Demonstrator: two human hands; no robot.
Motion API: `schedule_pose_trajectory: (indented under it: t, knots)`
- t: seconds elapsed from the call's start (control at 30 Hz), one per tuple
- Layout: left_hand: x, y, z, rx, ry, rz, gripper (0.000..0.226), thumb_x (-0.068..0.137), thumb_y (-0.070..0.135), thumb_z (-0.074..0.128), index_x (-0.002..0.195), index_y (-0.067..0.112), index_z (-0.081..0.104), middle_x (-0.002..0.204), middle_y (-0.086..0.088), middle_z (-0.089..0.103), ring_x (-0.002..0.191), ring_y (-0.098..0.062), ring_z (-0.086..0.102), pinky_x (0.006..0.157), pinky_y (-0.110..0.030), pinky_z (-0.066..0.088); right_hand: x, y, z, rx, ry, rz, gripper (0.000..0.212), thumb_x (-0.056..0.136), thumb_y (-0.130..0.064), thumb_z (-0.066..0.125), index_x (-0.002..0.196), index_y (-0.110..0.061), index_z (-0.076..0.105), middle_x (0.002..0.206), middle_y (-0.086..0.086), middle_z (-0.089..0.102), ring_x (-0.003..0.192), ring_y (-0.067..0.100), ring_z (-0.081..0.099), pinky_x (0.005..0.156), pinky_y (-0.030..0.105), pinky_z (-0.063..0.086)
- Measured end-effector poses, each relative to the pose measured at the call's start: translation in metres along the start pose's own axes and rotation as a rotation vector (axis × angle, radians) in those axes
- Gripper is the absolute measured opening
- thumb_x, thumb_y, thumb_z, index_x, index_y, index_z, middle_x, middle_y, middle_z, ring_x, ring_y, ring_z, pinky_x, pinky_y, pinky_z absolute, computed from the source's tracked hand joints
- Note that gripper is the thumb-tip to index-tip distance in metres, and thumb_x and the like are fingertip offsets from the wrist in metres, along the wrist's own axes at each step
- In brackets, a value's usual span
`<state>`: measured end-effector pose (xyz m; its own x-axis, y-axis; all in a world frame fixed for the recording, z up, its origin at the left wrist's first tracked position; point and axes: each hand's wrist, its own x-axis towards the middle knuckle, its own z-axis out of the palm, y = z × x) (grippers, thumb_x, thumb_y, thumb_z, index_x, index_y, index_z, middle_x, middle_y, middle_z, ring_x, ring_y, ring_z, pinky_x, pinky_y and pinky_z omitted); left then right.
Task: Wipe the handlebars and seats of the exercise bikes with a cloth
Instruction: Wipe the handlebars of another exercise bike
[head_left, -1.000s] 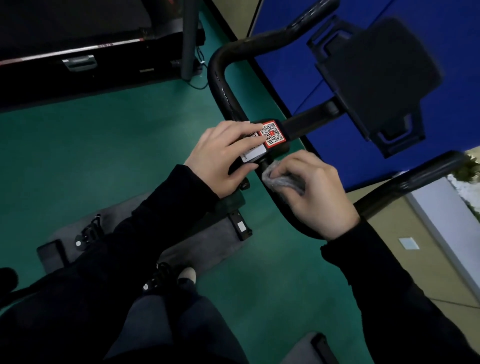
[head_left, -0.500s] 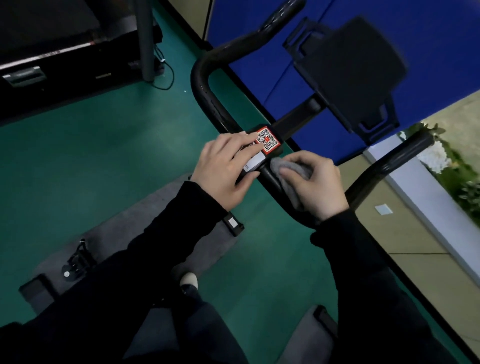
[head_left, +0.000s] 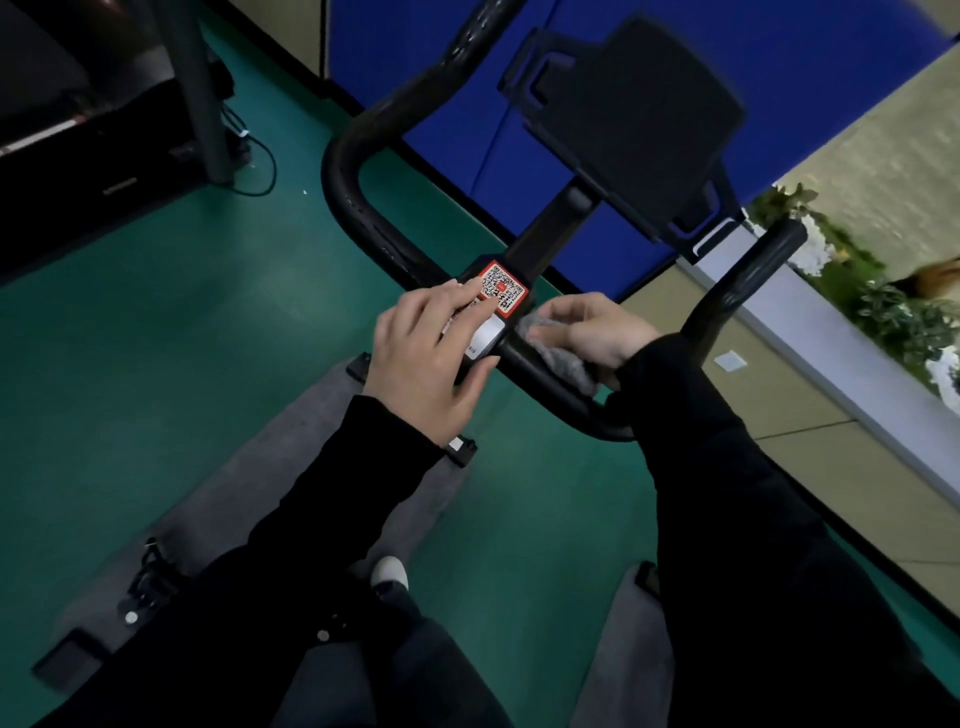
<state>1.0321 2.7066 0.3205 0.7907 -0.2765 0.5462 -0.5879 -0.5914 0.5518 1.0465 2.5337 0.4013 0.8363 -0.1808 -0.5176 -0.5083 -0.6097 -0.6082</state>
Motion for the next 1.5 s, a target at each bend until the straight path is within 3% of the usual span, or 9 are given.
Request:
schedule_pose_trajectory:
  t: [0.3, 0.63, 0.73, 0.83, 0.97, 1.03, 1.23, 1.37, 1.5]
  knots:
    - [0.001, -0.005, 0.001, -0.039, -0.030, 0.007, 0.044, 0.080, 0.028, 0.065, 0.120, 0.010, 0.062, 0.127, -0.004, 0.057, 0.114, -0.022, 0.043, 0.087, -0.039, 0.036, -0.043, 0.012, 0.041, -0.138, 0.577, -0.330, 0.012, 0.077, -0.009, 0.076, 0.087, -0.013, 0.072, 0.085, -0.001, 0.064, 0.078, 0.009, 0.058, 0.068, -0.002, 0.036]
    - [0.009, -0.021, -0.013, -0.163, -0.119, 0.122, 0.041, 0.084, 0.023, 0.058, 0.121, 0.006, 0.062, 0.127, -0.009, 0.057, 0.110, -0.028, 0.045, 0.091, -0.043, 0.041, -0.048, 0.018, 0.092, -0.052, 0.857, -0.461, 0.013, 0.076, 0.000, 0.075, 0.089, -0.003, 0.073, 0.090, 0.011, 0.062, 0.088, 0.027, 0.060, 0.081, 0.031, 0.049]
    - [0.009, -0.021, -0.014, -0.148, -0.134, 0.134, 0.041, 0.085, 0.023, 0.057, 0.122, 0.005, 0.061, 0.127, -0.010, 0.057, 0.110, -0.027, 0.043, 0.092, -0.041, 0.040, -0.058, 0.025, 0.109, 0.022, 0.943, -0.489, 0.014, 0.076, 0.002, 0.076, 0.089, -0.003, 0.073, 0.090, 0.011, 0.063, 0.088, 0.024, 0.062, 0.081, 0.027, 0.050]
    - [0.010, -0.023, -0.014, -0.129, -0.146, 0.152, 0.042, 0.086, 0.024, 0.057, 0.123, 0.007, 0.060, 0.128, -0.010, 0.056, 0.110, -0.027, 0.043, 0.093, -0.039, 0.039, -0.076, 0.035, 0.145, 0.328, 0.885, -0.335, 0.015, 0.077, 0.002, 0.074, 0.090, -0.005, 0.071, 0.093, 0.009, 0.067, 0.090, 0.011, 0.064, 0.085, 0.022, 0.051]
    - [0.011, -0.027, -0.015, -0.110, -0.165, 0.172, 0.043, 0.086, 0.026, 0.057, 0.125, 0.008, 0.059, 0.128, -0.010, 0.055, 0.109, -0.028, 0.043, 0.093, -0.038, 0.038, -0.074, 0.027, 0.171, 1.420, 0.663, 0.277, 0.016, 0.089, 0.001, 0.061, 0.105, -0.001, 0.062, 0.111, 0.022, 0.065, 0.097, 0.029, 0.063, 0.098, 0.048, 0.047]
    - [0.011, -0.027, -0.016, -0.097, -0.173, 0.182, 0.043, 0.086, 0.026, 0.057, 0.126, 0.008, 0.059, 0.128, -0.011, 0.055, 0.110, -0.028, 0.042, 0.093, -0.039, 0.039, -0.062, 0.025, 0.160, 1.693, 0.608, 0.337, 0.029, 0.093, 0.002, 0.054, 0.121, 0.003, 0.054, 0.123, 0.025, 0.060, 0.111, 0.033, 0.060, 0.104, 0.047, 0.044]
    - [0.011, -0.029, -0.018, -0.080, -0.188, 0.210, 0.044, 0.088, 0.025, 0.056, 0.128, 0.007, 0.057, 0.130, -0.010, 0.054, 0.112, -0.027, 0.040, 0.095, -0.039, 0.038, -0.044, 0.008, 0.138, 1.837, 0.465, 0.221, 0.043, 0.089, 0.013, 0.045, 0.131, 0.003, 0.048, 0.122, 0.026, 0.060, 0.099, 0.033, 0.063, 0.081, 0.038, 0.055]
    - [0.011, -0.031, -0.019, -0.064, -0.205, 0.225, 0.044, 0.088, 0.023, 0.055, 0.130, 0.008, 0.055, 0.131, -0.011, 0.053, 0.112, -0.026, 0.038, 0.096, -0.038, 0.037, -0.037, 0.004, 0.141, 1.783, 0.520, 0.274, 0.037, 0.086, 0.014, 0.056, 0.119, -0.001, 0.053, 0.093, 0.016, 0.072, 0.083, 0.025, 0.070, 0.073, 0.038, 0.058]
    - [0.011, -0.029, -0.018, -0.067, -0.202, 0.219, 0.044, 0.089, 0.022, 0.054, 0.130, 0.007, 0.055, 0.131, -0.012, 0.053, 0.112, -0.028, 0.039, 0.093, -0.043, 0.040, -0.037, 0.005, 0.137, 1.735, 0.475, 0.286, 0.045, 0.086, 0.010, 0.059, 0.129, 0.006, 0.049, 0.115, 0.026, 0.064, 0.097, 0.030, 0.067, 0.075, 0.038, 0.059]
